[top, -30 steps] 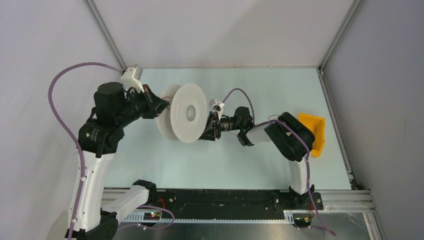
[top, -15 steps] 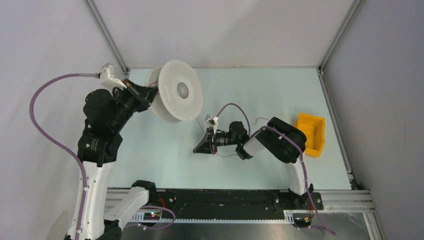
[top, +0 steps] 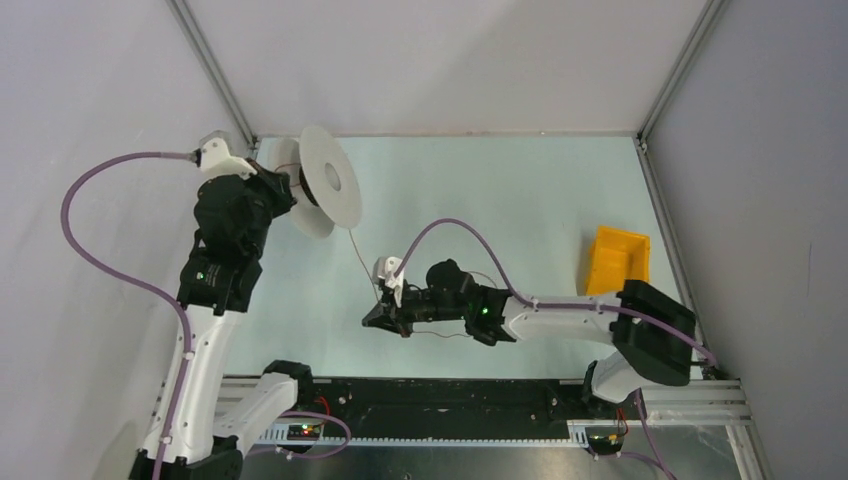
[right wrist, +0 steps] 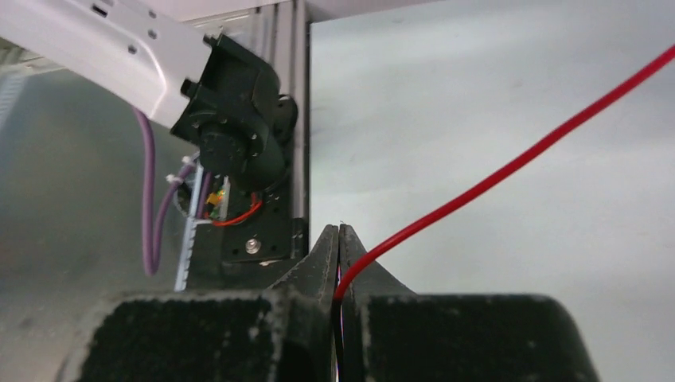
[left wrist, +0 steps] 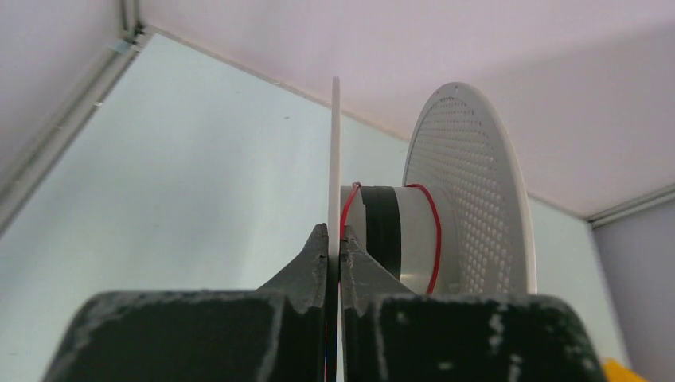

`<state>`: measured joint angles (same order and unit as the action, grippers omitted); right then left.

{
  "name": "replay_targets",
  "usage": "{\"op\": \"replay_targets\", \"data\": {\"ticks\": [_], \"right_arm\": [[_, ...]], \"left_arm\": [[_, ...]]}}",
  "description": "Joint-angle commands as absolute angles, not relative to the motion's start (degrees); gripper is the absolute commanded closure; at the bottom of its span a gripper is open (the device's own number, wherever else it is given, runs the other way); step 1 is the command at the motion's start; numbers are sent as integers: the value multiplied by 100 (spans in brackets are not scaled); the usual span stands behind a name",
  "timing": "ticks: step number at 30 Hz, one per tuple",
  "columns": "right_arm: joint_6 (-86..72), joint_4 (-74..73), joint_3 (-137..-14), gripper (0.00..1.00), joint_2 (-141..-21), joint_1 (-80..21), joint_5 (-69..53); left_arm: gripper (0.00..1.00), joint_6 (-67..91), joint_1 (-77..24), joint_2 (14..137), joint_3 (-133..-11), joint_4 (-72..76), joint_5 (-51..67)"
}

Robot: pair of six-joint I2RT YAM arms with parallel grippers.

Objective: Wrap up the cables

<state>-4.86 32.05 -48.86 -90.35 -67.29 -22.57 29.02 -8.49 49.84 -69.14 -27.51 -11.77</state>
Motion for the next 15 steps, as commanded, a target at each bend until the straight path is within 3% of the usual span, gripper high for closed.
{"op": "replay_targets", "data": {"ticks": [1, 7, 15], "right_arm": [[660, 1342, -5639, 100, -8390, -6858, -1293], [1175, 468, -6302, 100, -8049, -6843, -761], [1682, -208, -6733, 100, -7898, -6307, -338]], "left_arm": [[100, 1755, -1229, 4991, -6777, -2063, -1996], [100, 322, -2352, 5109, -6465, -2206, -2451], [100, -69, -3051, 5041, -6432, -3368, -2065]]}}
